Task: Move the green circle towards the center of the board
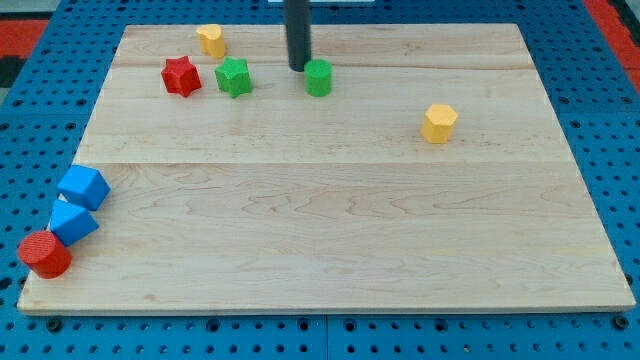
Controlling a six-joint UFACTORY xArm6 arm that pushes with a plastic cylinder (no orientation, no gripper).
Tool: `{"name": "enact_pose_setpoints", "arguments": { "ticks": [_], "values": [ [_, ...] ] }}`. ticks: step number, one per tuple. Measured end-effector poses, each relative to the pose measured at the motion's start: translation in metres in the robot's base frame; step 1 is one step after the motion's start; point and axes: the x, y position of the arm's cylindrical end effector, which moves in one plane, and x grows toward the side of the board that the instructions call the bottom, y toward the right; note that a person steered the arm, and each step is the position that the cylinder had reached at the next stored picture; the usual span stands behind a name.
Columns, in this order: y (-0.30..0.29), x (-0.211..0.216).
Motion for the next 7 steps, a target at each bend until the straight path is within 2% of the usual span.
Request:
{"name": "enact_pose_setpoints", "arguments": {
  "ticks": [1,4,5,7],
  "values": [
    [0.025,0.000],
    [0.052,0.012],
    [-0.002,0.011],
    [0.060,0.068]
  ]
}}
